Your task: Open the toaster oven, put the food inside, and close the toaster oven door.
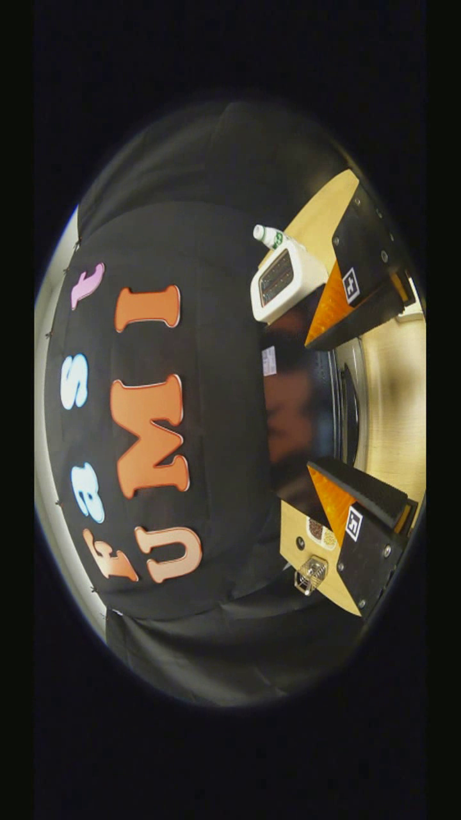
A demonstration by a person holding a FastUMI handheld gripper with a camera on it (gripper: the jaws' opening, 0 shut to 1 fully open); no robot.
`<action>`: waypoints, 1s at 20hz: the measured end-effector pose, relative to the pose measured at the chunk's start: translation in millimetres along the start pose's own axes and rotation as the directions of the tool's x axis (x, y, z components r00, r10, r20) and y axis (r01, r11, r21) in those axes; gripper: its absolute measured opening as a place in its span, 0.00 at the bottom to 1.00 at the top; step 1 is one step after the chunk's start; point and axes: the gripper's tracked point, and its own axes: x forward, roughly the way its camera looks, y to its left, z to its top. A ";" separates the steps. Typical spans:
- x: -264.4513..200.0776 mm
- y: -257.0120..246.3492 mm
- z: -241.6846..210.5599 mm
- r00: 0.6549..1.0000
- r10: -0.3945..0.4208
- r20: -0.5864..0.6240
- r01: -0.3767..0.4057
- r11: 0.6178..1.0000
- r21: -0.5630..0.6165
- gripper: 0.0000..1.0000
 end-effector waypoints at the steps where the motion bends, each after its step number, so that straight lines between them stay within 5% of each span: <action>1: 9.5 3.5 -7.2 1.000 -0.004 -0.018 0.004 1.000 -0.007 0.99; 10: 58.3 11.0 -37.5 0.996 -0.057 -0.071 0.051 0.995 -0.084 0.99; 20: 38.8 24.7 -50.5 0.987 -0.086 -0.137 0.082 0.996 -0.032 0.99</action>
